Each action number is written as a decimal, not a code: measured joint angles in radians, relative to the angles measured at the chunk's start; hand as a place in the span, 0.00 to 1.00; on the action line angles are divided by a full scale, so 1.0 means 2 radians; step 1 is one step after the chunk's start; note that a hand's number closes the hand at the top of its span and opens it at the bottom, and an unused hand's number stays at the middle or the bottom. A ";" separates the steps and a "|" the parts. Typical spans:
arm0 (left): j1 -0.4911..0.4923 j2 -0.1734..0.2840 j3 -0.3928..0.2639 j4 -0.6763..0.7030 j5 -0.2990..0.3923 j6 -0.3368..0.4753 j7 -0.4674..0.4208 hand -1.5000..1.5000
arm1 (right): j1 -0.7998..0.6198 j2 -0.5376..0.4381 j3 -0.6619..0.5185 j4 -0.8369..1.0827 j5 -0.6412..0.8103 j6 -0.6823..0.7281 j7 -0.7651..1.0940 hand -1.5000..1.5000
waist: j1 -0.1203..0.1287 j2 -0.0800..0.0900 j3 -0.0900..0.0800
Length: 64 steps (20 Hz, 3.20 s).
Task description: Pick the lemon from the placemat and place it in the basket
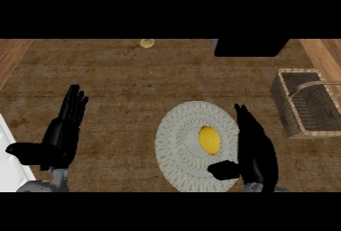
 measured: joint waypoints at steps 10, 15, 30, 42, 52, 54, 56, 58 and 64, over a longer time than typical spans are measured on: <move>0.000 -0.005 -0.001 -0.008 -0.003 -0.001 0.001 0.50 | -0.061 0.069 0.001 -0.039 0.039 0.128 0.083 0.00 | 0.002 0.004 0.004; 0.004 -0.010 0.001 -0.001 -0.002 -0.007 -0.007 0.50 | -0.069 0.089 -0.015 -0.027 0.048 0.150 0.086 0.00 | 0.004 0.006 0.005; 0.005 -0.018 0.010 -0.009 -0.011 -0.018 0.000 0.50 | -0.059 0.099 0.012 0.030 0.075 0.131 0.071 0.00 | 0.006 0.007 0.006; 0.010 -0.029 0.011 -0.027 -0.028 -0.015 0.013 0.50 | -0.061 0.100 -0.010 0.084 0.083 0.104 0.054 0.00 | 0.007 0.008 0.006; 0.011 -0.034 0.023 -0.016 -0.029 -0.033 0.008 0.50 | -0.056 0.100 -0.010 0.119 0.068 0.086 0.051 0.00 | 0.006 0.008 0.006; 0.010 -0.038 0.023 -0.016 -0.033 -0.033 0.009 0.50 | -0.052 0.100 -0.004 0.124 0.065 0.080 0.051 0.00 | 0.006 0.008 0.006; 0.015 -0.044 0.018 -0.017 -0.039 -0.030 0.004 0.50 | -0.051 0.101 -0.006 0.139 0.063 0.072 0.045 0.00 | 0.006 0.008 0.006; 0.017 -0.045 0.021 -0.019 -0.039 -0.033 0.006 0.50 | -0.049 0.101 -0.001 0.148 0.062 0.064 0.043 0.00 | 0.006 0.008 0.006; 0.020 -0.050 0.028 -0.022 -0.043 -0.040 0.008 0.50 | -0.050 0.101 -0.014 0.171 0.057 0.051 0.027 0.00 | 0.006 0.008 0.006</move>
